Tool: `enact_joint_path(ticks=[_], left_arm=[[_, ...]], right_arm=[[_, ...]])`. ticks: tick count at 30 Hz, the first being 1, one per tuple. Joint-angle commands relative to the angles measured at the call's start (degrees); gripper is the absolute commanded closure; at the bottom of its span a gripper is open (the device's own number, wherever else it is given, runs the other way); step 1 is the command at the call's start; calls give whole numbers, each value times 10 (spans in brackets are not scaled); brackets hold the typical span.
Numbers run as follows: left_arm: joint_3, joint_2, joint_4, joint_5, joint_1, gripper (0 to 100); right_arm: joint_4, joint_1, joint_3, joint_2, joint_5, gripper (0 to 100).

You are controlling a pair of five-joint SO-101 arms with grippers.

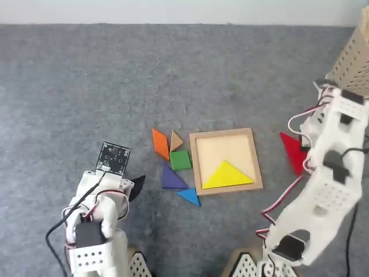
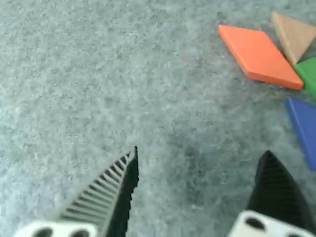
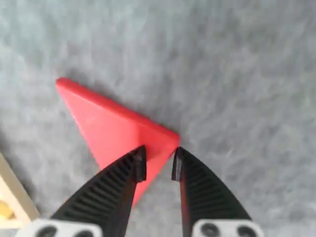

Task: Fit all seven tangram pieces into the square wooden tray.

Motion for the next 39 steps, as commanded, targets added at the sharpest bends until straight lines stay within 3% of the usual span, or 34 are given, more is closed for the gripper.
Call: enact_joint_path(ticks=[1,4,10,16,19,29,39], left_arm=[[-3,-9,1,-4,3,647],[-3,-9,1,-4,2,647],[-3,-9,1,-4,3,647],[-3,-9,1,-4,2,647],[-3,-9,1,-4,4,647],[-3,-9,1,-4,4,647],[-3,-9,-2,-4,4,647]], right_arm=[[-100,-15,191,-179,30,904],[-163,-28,303,-300,53,902],[-111,-66,331,-402,87,768],[-107,-74,310,-362,106,717],[-102,-87,310,-330,155,689],[-103,-115,310,-305,168,705],[-183,-122,304,-247,201,703]])
